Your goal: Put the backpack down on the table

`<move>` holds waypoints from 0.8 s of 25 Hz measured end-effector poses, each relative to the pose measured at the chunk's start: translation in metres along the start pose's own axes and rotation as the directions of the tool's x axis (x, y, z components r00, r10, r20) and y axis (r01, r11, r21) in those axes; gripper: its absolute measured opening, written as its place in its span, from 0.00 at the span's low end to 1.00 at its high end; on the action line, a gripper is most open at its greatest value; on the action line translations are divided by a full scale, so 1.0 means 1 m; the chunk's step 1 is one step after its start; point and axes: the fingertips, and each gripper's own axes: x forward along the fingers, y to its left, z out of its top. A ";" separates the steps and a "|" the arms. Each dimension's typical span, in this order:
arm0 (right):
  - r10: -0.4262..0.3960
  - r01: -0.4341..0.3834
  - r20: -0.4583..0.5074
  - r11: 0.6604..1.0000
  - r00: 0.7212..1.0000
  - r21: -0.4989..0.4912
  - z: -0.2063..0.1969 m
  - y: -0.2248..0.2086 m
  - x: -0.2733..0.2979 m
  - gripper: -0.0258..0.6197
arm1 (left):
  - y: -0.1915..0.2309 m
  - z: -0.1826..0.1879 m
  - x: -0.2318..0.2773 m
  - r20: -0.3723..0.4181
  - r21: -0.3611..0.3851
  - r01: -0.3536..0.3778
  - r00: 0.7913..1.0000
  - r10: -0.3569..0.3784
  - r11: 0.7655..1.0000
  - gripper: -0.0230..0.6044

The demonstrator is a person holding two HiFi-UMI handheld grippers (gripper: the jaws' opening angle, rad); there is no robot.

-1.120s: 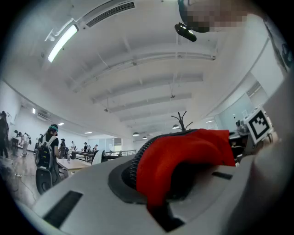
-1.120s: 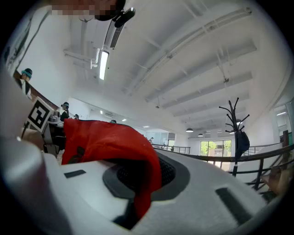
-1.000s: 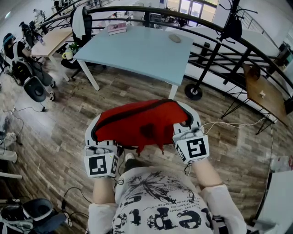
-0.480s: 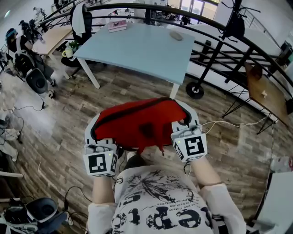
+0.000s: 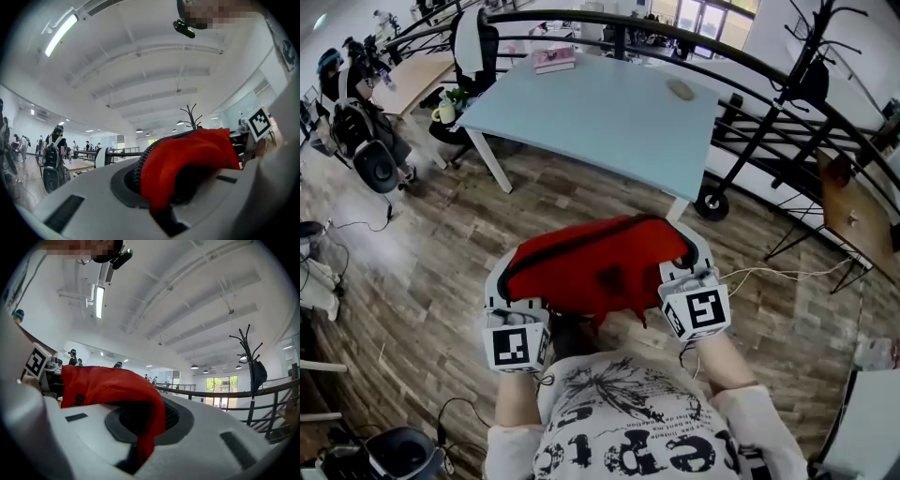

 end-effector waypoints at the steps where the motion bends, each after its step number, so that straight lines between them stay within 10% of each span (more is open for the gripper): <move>1: -0.007 0.007 -0.001 1.000 1.000 -0.001 0.001 0.002 0.015 0.07 | 0.012 -0.001 0.011 0.003 0.002 0.009 1.000 -0.009 1.000 0.07; 20: -0.189 0.190 0.032 0.982 0.981 -0.014 0.020 0.027 0.299 0.07 | 0.234 0.005 0.230 0.045 0.068 0.160 0.985 -0.164 0.985 0.07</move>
